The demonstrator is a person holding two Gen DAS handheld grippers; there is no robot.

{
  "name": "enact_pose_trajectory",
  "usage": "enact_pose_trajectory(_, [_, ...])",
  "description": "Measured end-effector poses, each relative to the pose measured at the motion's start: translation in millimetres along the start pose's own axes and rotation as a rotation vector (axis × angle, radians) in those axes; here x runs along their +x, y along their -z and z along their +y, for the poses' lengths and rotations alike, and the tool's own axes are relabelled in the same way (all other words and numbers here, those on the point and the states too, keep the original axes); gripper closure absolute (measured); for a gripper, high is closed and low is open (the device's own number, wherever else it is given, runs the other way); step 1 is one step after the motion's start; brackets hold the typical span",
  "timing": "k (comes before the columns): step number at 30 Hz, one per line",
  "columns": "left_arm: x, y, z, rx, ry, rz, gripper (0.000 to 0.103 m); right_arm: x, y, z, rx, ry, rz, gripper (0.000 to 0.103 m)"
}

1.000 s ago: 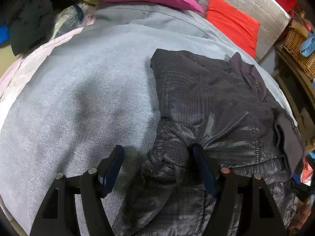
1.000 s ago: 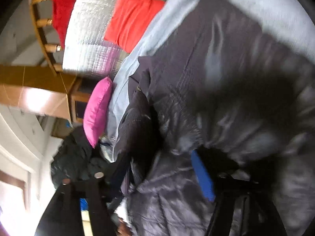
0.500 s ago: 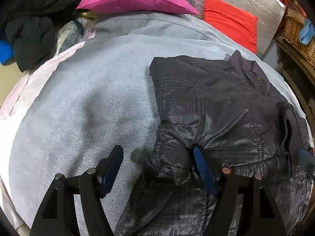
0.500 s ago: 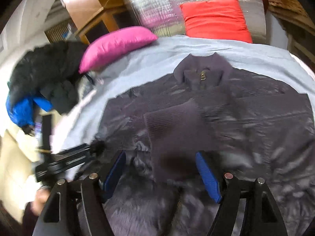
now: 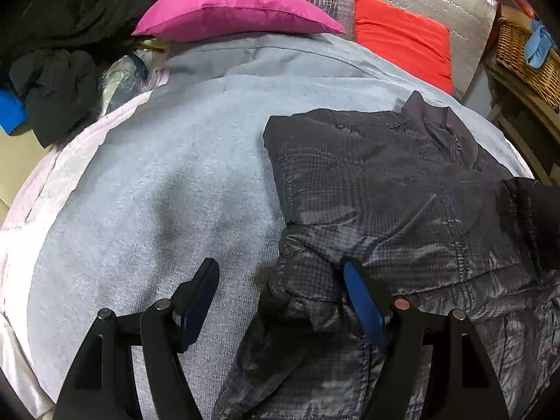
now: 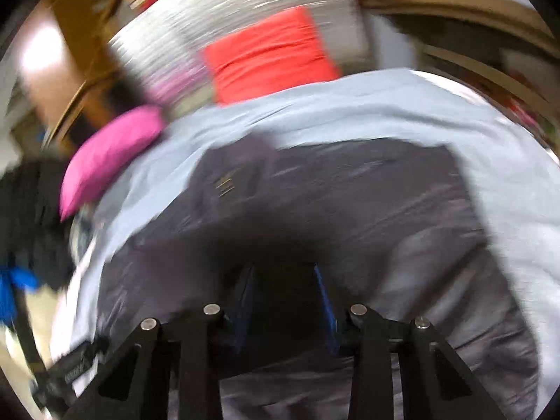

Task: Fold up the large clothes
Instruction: 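Press the folded side flat with the right gripper near the collar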

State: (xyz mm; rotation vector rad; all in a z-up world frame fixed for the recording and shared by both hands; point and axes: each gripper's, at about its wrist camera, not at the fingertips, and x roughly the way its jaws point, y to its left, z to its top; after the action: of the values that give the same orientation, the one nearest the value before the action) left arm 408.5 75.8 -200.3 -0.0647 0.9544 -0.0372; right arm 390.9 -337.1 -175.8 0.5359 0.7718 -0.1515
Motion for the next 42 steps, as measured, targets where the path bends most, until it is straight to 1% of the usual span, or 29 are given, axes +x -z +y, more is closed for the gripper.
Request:
enact_pose_trajectory(1, [-0.5, 0.0, -0.4, 0.002, -0.002, -0.003, 0.028, -1.3, -7.8, -24.5, 0.080, -0.022, 0.011, 0.067])
enact_pose_trajectory(2, [-0.4, -0.2, -0.4, 0.003, -0.005, -0.003, 0.028, -0.6, -11.5, -39.9, 0.133, -0.044, 0.027, 0.067])
enact_pose_trajectory(3, [-0.1, -0.7, -0.2, 0.003, -0.006, -0.003, 0.028, -1.9, -16.5, -61.5, 0.208, -0.083, 0.046, 0.062])
enact_pose_trajectory(4, [0.0, -1.1, 0.0, 0.000, -0.007, -0.004, 0.028, -4.9, -19.2, -74.4, 0.250, -0.109, 0.053, 0.063])
enact_pose_trajectory(5, [-0.1, -1.6, -0.1, -0.001, -0.007, -0.006, 0.028, -9.0, -20.4, -83.0, 0.278, -0.149, 0.054, 0.059])
enact_pose_trajectory(6, [-0.4, -1.8, -1.2, -0.001, -0.009, -0.007, 0.028, -12.3, -19.4, -84.9, 0.280, -0.184, 0.053, 0.048])
enact_pose_trajectory(7, [0.0, -2.3, -2.4, 0.002, -0.015, -0.008, 0.028, -17.9, -17.9, -81.4, 0.263, -0.207, 0.045, 0.025])
enact_pose_trajectory(8, [0.7, -2.6, -3.6, 0.003, -0.019, -0.008, 0.028, -22.0, -15.4, -74.3, 0.231, -0.214, 0.036, 0.019])
enact_pose_trajectory(9, [1.6, -2.9, -4.9, 0.002, -0.020, -0.007, 0.028, -24.6, -11.2, -61.0, 0.171, -0.227, 0.035, 0.019])
enact_pose_trajectory(11, [3.8, -3.3, -6.1, -0.007, -0.019, 0.000, 0.028, -22.7, 0.6, -28.2, 0.025, -0.246, 0.071, 0.019])
enact_pose_trajectory(13, [4.9, -3.1, -7.7, -0.010, -0.015, 0.004, 0.028, -18.2, 19.0, 12.5, -0.124, -0.206, 0.098, 0.019])
enact_pose_trajectory(16, [3.6, -3.8, -10.5, -0.003, -0.016, -0.001, 0.028, -10.8, 45.6, 63.9, -0.288, -0.192, 0.103, 0.019])
enact_pose_trajectory(19, [2.4, -3.7, -11.0, 0.003, -0.012, -0.003, 0.028, -11.3, 70.4, 100.1, -0.395, -0.147, 0.066, 0.019])
enact_pose_trajectory(20, [1.9, -3.9, -10.7, 0.003, -0.012, -0.004, 0.028, -10.9, 77.9, 115.0, -0.429, -0.109, 0.029, 0.019])
enact_pose_trajectory(21, [1.5, -4.3, -10.2, 0.003, -0.011, -0.005, 0.028, -11.4, 82.6, 121.5, -0.444, -0.081, 0.001, 0.019])
enact_pose_trajectory(22, [1.2, -4.7, -9.4, 0.001, -0.010, -0.005, 0.028, -9.5, 86.6, 125.7, -0.449, -0.046, -0.021, 0.019])
enact_pose_trajectory(23, [0.7, -5.1, -8.6, -0.003, -0.006, -0.005, 0.028, -2.7, 88.9, 134.0, -0.439, 0.029, -0.048, 0.019])
enact_pose_trajectory(25, [-0.6, -4.9, -8.5, -0.005, -0.003, -0.008, 0.028, 11.4, 88.8, 139.6, -0.407, 0.125, -0.073, 0.019])
enact_pose_trajectory(26, [-0.9, -4.8, -8.4, -0.002, -0.003, -0.010, 0.028, 23.0, 89.1, 140.9, -0.402, 0.166, -0.052, 0.019])
enact_pose_trajectory(28, [-0.1, -4.7, -6.6, 0.004, -0.007, -0.010, 0.028, 31.6, 90.4, 139.4, -0.438, 0.213, -0.008, 0.020])
enact_pose_trajectory(29, [-0.1, -4.7, -5.7, 0.005, -0.008, -0.010, 0.028, 26.4, 90.9, 134.8, -0.460, 0.224, -0.031, 0.021])
enact_pose_trajectory(30, [-0.1, -5.2, -4.7, 0.003, -0.007, -0.011, 0.028, 20.5, 90.3, 130.9, -0.461, 0.221, -0.062, 0.022])
enact_pose_trajectory(31, [-0.1, -5.6, -3.6, -0.002, -0.005, -0.011, 0.028, 11.7, 87.0, 123.7, -0.440, 0.193, -0.087, 0.024])
enact_pose_trajectory(32, [-0.3, -6.0, -3.0, -0.008, 0.000, -0.010, 0.028, 2.1, 80.6, 112.6, -0.401, 0.163, -0.096, 0.036])
enact_pose_trajectory(34, [-1.4, -6.4, -3.9, -0.016, 0.009, -0.010, 0.028, -6.3, 65.9, 94.1, -0.346, 0.129, -0.078, 0.053])
enact_pose_trajectory(37, [-3.6, -6.7, -8.5, -0.003, 0.010, -0.022, 0.028, -14.6, 43.0, 64.2, -0.272, 0.067, -0.040, 0.058])
enact_pose_trajectory(40, [-6.8, -6.9, -14.1, 0.023, -0.004, -0.040, 0.028, -16.1, 12.9, 25.8, -0.122, -0.062, -0.007, 0.058])
enact_pose_trajectory(41, [-8.3, -7.1, -15.5, 0.032, -0.015, -0.052, 0.028, -15.7, 1.3, 6.0, -0.055, -0.103, 0.020, 0.058])
enact_pose_trajectory(42, [-9.2, -7.7, -15.5, 0.034, -0.016, -0.058, 0.028, -3.5, -7.9, 0.8, -0.014, -0.126, 0.041, 0.057])
